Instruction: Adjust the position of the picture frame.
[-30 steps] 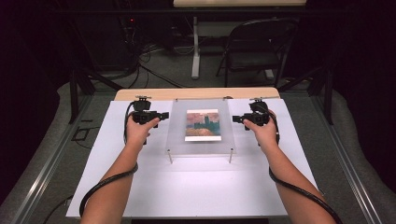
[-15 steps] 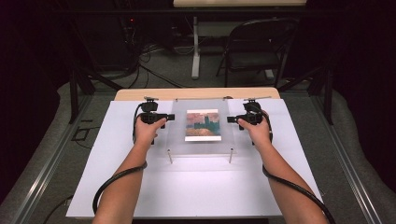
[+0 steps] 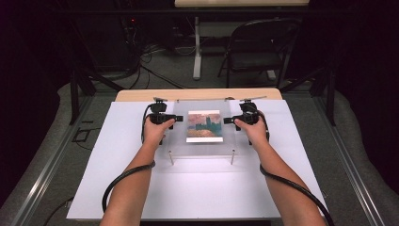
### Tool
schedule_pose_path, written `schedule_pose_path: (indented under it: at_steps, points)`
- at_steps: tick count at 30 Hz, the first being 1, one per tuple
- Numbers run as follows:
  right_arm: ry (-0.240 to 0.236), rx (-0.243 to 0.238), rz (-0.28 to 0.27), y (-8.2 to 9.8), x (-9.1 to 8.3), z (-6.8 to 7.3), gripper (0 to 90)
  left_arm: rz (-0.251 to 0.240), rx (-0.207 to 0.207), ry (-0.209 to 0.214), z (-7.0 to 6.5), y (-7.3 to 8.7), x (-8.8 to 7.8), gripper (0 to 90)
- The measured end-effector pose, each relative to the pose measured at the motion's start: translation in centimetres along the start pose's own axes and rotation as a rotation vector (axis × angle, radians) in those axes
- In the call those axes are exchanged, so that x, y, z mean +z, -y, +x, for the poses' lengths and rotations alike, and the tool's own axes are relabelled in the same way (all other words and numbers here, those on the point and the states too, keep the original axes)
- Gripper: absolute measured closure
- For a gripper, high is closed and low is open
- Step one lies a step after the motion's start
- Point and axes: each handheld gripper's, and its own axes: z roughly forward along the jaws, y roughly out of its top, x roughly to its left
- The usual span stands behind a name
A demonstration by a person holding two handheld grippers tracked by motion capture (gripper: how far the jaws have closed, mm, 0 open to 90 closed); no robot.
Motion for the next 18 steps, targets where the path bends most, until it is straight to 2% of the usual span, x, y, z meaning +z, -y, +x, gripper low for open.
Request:
schedule_pose_path:
  at_steps: [7, 11, 18]
  points:
    - [-0.024, 0.013, 0.002, -0.1, 0.7, 0.4, 33.3, 0.000, -0.019, 0.003, 0.1, -0.1, 0.2, 35.8]
    - [0.009, 0.005, 0.014, -0.5, 1.0, 0.8, 31.2, 0.003, -0.026, 0.005, 0.1, -0.1, 0.4, 33.6]
    - [0.019, 0.010, 0.020, -1.0, 1.6, 0.6, 29.7, 0.014, -0.051, 0.030, 0.3, -0.2, 0.7, 29.8]
